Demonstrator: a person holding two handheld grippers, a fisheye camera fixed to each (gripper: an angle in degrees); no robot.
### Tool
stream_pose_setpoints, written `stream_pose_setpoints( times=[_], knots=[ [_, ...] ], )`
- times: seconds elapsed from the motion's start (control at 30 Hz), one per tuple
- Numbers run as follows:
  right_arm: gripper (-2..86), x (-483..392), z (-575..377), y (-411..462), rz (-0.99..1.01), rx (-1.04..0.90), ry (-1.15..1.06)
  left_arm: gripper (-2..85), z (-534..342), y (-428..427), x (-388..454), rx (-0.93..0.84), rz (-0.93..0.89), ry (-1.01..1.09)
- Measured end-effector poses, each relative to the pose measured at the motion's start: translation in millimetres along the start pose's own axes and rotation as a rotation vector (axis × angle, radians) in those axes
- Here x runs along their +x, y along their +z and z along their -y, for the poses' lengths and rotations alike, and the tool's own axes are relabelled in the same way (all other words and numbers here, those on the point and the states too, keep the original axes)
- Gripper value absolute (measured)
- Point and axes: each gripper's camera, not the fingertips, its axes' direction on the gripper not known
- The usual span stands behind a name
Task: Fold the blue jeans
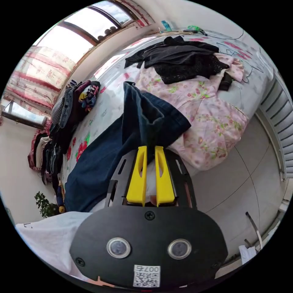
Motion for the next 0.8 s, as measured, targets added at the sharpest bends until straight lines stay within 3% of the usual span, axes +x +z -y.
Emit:
stream_pose_setpoints(
  times=[0.1, 0.17, 0.23, 0.4, 0.5, 0.67, 0.8],
  knots=[
    [3.0, 11.9, -12.1, -37.0, -0.036, 0.238, 0.117, 4.5, -9.9, -23.5, -3.0, 0.034, -0.045, 0.068],
    [3.8, -6.6, -9.3, -45.7, 0.01, 0.289, 0.052, 5.9, -19.2, -47.2, -8.4, 0.089, -0.063, 0.1],
    [4.5, -49.1, 1.9, -36.2, 0.113, 0.225, -0.147, 6.0, -22.8, -69.5, -20.7, 0.171, -0.084, 0.08],
    [5.7, -248.0, -6.5, 45.9, 0.34, -0.119, -0.838, 5.2, 17.8, -85.1, -37.6, 0.318, -0.07, 0.009],
    [6.6, -351.5, -44.3, 94.5, 0.357, -0.223, -1.159, 5.5, 56.3, -57.2, -13.9, 0.269, -0.049, 0.117],
    [7.9, -443.5, -87.2, 176.8, 0.247, -0.358, -1.379, 1.9, 96.1, 30.5, 3.2, -0.016, 0.16, 0.152],
    [7.5, -440.8, -115.1, 229.5, 0.152, -0.619, -1.532, -0.4, 74.5, 38.2, -9.7, 0.056, 0.118, 0.165]
  ],
)
